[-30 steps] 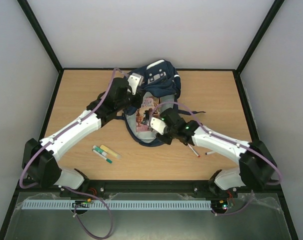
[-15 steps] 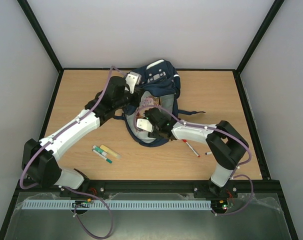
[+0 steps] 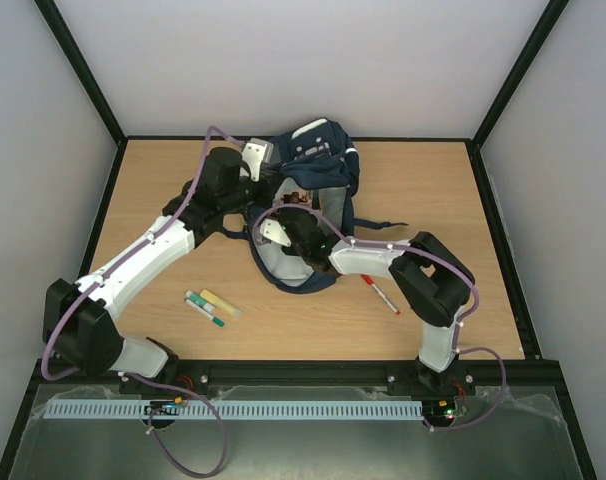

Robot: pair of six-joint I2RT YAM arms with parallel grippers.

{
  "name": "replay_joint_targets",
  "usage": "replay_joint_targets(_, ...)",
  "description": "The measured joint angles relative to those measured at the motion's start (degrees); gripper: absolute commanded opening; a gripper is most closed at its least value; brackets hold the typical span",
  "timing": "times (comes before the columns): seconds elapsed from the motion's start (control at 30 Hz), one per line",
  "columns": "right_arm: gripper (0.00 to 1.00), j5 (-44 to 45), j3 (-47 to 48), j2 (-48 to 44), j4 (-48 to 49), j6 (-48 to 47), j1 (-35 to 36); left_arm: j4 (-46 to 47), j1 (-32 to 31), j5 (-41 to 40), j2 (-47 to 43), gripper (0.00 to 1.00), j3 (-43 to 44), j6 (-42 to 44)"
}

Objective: Pack the student bag
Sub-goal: Adjust the book in the student bag.

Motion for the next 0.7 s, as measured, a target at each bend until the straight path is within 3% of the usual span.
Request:
replay_joint_targets(0.37,0.57,3.28,5.33,8.94,11.08,-6.32,-2.78,-0.15,0.44,0.00,-0.13,0.02,0.13,0.07)
replay_joint_targets(0.7,0.57,3.91,5.57,9.60,13.73,-6.86,-4.44,0.02,0.52,0.04,-0.13,0.03,0.13,0.07)
